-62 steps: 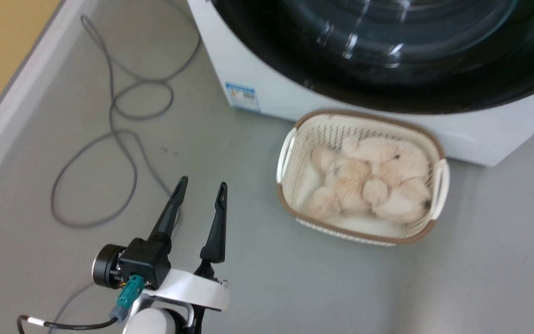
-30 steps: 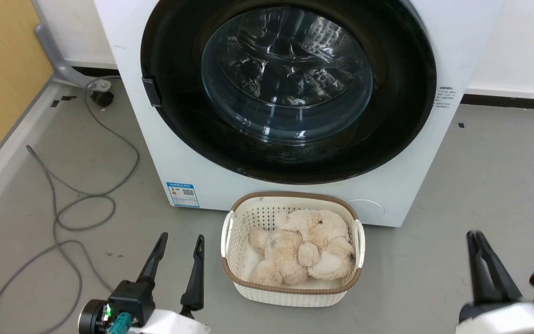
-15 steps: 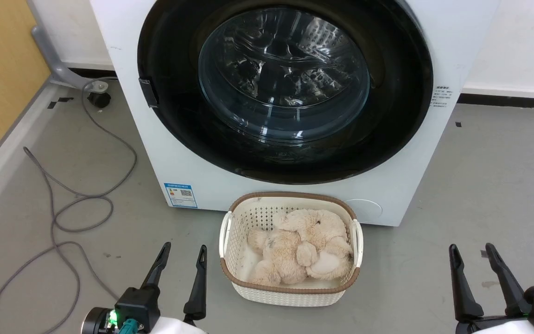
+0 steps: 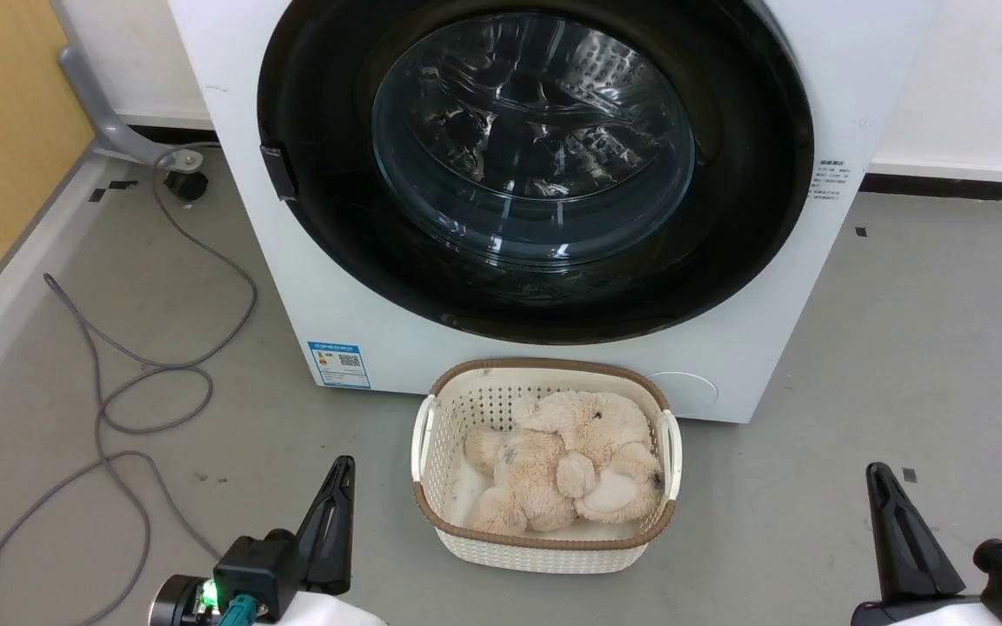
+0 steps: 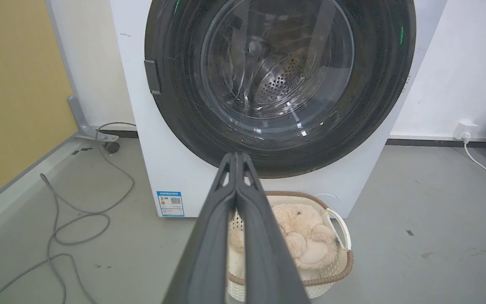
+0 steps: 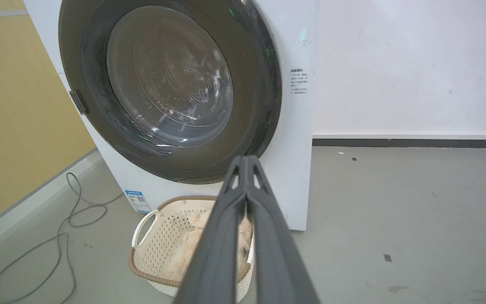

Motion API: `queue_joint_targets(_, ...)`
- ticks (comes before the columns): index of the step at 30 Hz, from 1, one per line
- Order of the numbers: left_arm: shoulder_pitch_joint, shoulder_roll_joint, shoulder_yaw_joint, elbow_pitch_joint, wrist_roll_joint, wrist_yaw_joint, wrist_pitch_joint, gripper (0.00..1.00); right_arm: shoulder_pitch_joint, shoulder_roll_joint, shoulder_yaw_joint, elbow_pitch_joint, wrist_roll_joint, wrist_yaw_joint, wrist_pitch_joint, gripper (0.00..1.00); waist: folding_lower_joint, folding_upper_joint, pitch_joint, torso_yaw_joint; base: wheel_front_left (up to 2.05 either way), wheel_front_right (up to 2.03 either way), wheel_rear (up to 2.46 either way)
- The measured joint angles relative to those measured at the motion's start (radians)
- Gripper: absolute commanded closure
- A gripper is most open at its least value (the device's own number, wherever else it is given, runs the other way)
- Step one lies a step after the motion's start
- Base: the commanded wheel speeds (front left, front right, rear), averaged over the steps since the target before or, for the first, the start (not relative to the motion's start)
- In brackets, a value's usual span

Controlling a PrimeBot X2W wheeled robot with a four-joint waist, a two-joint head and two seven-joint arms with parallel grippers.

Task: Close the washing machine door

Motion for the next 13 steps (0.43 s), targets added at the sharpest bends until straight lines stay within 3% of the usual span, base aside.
queue_joint_targets(13, 0.0, -0.002, 0.014, -0.014, 0.011, 0.0, 0.026, 1.0, -0.004, 0.0, 0.006, 0.004, -0.025, 0.0, 0.015, 1.0, 0.0001, 0.0, -0.002, -0.008, 0.0, 0.0, 0.0)
